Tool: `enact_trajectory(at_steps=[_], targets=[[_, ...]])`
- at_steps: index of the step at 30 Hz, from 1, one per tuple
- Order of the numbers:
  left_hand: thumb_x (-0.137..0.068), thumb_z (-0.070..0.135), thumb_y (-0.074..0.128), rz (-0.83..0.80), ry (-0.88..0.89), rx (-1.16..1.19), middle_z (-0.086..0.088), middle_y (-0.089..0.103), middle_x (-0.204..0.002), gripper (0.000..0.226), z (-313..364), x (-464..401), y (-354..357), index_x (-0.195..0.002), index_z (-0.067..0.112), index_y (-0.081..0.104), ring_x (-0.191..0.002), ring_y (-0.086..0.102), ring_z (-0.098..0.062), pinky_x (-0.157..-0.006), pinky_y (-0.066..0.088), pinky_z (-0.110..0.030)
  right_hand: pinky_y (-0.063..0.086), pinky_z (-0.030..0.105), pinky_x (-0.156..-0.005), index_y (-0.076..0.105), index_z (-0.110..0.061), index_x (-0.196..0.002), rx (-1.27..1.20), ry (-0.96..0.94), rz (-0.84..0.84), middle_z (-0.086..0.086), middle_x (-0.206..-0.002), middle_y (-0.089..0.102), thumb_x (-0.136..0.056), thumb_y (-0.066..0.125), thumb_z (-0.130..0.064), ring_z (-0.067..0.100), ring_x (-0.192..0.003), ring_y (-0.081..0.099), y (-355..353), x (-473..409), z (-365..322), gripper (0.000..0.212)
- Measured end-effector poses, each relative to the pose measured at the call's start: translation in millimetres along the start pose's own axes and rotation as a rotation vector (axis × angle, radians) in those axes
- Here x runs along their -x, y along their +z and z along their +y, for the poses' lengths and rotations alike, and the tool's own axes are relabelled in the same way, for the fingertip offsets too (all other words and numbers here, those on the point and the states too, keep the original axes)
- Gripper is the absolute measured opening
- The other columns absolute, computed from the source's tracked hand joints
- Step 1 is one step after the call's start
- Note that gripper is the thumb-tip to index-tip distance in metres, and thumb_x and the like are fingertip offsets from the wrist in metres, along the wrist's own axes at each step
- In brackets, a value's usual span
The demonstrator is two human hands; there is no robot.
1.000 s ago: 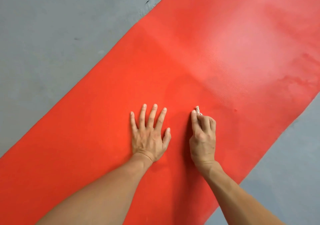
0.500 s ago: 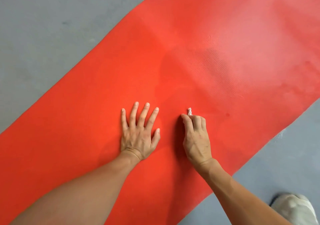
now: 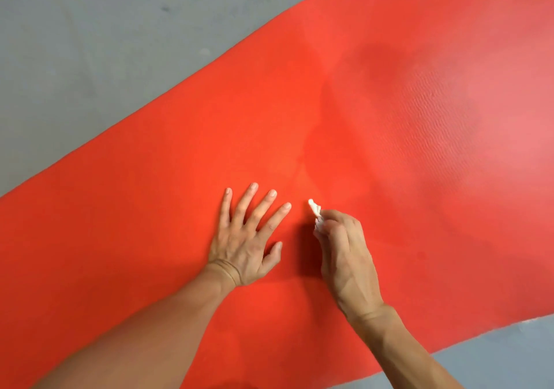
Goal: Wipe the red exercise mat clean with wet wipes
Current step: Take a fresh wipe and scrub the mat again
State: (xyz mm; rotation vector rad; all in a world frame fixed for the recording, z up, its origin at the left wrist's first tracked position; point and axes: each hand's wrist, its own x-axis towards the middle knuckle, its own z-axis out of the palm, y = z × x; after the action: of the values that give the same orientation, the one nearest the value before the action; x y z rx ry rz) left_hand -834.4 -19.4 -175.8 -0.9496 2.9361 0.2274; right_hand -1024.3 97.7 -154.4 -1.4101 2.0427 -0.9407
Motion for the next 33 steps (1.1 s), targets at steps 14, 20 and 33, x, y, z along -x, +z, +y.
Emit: enact_trajectory(at_steps=[14,20,33], targets=[[-0.092,0.048,0.048,-0.038,-0.014,-0.091,-0.007,0.034,-0.167,0.073,4,5,-5,-0.161,0.026,0.038,-0.158,0.021,-0.037,-0.119,0.021,-0.072,0.052,0.036,-0.093,0.056,-0.001,-0.134,0.288,-0.357,-0.127,0.008,-0.116,0.062,-0.092,0.046,-0.007,0.028,-0.102,0.053,2,10,18,0.043],[-0.095,0.053,0.043,-0.058,-0.103,-0.133,-0.012,0.04,-0.163,0.07,24,0,-8,-0.157,0.022,0.044,-0.155,0.025,-0.041,-0.119,0.02,-0.073,0.051,0.046,-0.085,0.063,-0.002,-0.131,0.342,-0.259,0.016,0.015,-0.11,0.058,-0.086,0.073,-0.009,0.036,-0.095,0.051,-34,25,55,0.047],[-0.096,0.052,0.042,0.178,-0.321,-0.094,-0.009,0.056,-0.144,0.058,45,-30,1,-0.14,0.019,0.059,-0.136,0.046,-0.04,-0.112,0.034,-0.064,0.047,0.042,-0.09,0.06,0.009,-0.131,0.517,-0.498,-0.002,0.018,-0.118,0.057,-0.089,0.068,-0.024,0.032,-0.099,0.048,-15,48,49,0.054]])
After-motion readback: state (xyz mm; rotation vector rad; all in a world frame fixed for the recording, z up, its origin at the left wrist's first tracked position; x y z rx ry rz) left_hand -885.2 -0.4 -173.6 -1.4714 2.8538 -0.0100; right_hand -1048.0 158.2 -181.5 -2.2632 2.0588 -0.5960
